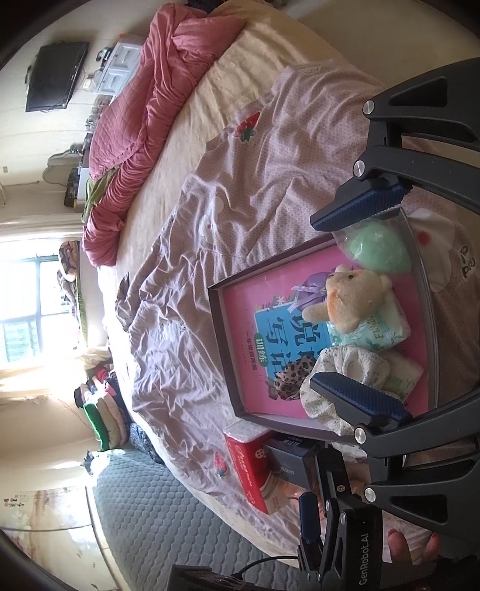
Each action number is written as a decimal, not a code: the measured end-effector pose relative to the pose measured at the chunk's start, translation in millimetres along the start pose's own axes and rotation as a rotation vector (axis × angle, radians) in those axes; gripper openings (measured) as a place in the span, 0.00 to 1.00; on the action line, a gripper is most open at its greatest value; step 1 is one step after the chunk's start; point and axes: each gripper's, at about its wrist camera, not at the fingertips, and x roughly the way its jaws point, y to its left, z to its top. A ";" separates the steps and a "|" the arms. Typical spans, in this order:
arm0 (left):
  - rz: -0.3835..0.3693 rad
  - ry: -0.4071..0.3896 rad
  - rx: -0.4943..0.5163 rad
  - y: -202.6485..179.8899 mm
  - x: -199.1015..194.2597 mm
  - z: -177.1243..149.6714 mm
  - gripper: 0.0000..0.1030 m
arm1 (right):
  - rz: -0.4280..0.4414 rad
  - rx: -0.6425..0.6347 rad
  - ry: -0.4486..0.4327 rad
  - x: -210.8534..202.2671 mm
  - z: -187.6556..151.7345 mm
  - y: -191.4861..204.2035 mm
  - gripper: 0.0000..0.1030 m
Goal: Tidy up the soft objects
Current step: 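Move both open tools back from the tray toward the remaining items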
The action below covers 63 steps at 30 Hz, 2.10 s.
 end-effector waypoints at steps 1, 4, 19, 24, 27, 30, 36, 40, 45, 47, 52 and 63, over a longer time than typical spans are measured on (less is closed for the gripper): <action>0.001 -0.003 0.000 0.4 -2.2 -0.4 0.87 | 0.002 -0.002 -0.002 -1.4 0.5 1.1 0.77; 0.003 -0.018 -0.002 1.5 -9.3 -1.8 0.87 | 0.006 -0.009 -0.010 -5.9 1.4 5.1 0.77; 0.020 -0.066 -0.042 27.2 -41.3 -10.3 0.87 | 0.035 -0.065 -0.042 -22.8 6.1 36.1 0.78; 0.036 -0.085 -0.051 35.7 -51.8 -14.4 0.87 | 0.047 -0.091 -0.050 -28.0 6.3 48.9 0.78; 0.041 -0.104 -0.063 41.5 -60.9 -18.1 0.87 | 0.054 -0.104 -0.055 -31.1 5.9 55.7 0.78; 0.051 -0.113 -0.065 45.3 -66.9 -20.6 0.87 | 0.065 -0.118 -0.060 -34.3 5.6 63.3 0.78; 0.056 -0.128 -0.081 56.1 -77.9 -27.9 0.87 | 0.090 -0.146 -0.064 -39.0 4.3 79.2 0.78; 0.065 -0.135 -0.092 63.6 -84.3 -32.4 0.87 | 0.103 -0.163 -0.065 -40.7 2.8 89.1 0.78; 0.075 -0.140 -0.113 76.5 -91.5 -39.0 0.87 | 0.121 -0.186 -0.064 -41.8 0.9 102.4 0.78; 0.080 -0.144 -0.123 81.7 -94.1 -41.8 0.87 | 0.129 -0.197 -0.068 -42.8 -0.4 108.7 0.78; 0.095 -0.146 -0.149 95.6 -100.0 -49.9 0.87 | 0.151 -0.223 -0.064 -44.6 -3.2 119.7 0.78; 0.113 -0.144 -0.195 119.9 -106.1 -65.4 0.87 | 0.186 -0.278 -0.050 -46.0 -11.7 144.5 0.78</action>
